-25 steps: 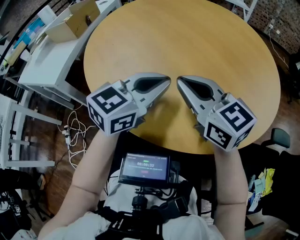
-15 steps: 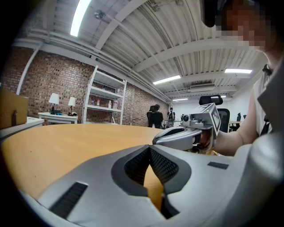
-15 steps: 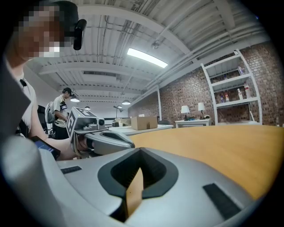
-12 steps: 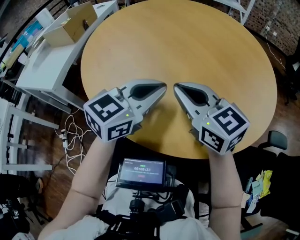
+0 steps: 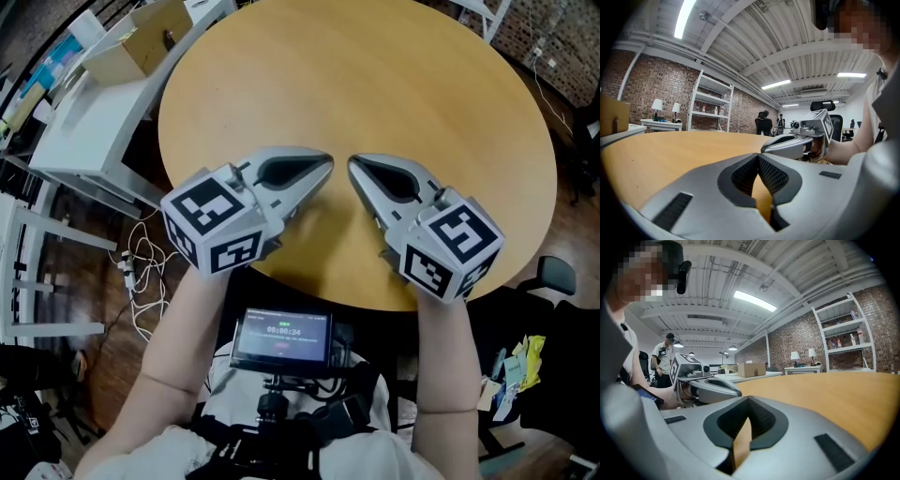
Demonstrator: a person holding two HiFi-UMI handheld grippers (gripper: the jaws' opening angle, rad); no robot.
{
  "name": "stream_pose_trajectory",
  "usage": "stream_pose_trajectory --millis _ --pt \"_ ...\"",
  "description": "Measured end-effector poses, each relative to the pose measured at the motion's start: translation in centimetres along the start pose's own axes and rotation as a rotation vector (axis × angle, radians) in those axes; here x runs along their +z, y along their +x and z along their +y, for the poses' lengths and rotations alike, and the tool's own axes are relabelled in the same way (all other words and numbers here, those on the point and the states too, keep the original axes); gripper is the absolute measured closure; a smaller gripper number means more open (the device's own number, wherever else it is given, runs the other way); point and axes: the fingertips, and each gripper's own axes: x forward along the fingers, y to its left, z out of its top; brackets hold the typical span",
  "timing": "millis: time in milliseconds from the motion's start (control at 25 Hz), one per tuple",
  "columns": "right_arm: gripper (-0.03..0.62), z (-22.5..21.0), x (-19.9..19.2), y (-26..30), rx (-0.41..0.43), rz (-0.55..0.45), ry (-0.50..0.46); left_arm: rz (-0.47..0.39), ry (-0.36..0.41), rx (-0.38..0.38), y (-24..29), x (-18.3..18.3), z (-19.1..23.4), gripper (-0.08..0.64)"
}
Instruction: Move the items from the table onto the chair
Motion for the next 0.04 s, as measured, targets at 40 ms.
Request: stream_pose_trajectory --millis 40 --pt "0.589 0.0 0.01 0.04 0.001 0.001 -0.001 -0.001 -0.001 0.001 -0.02 0.0 0.04 0.552"
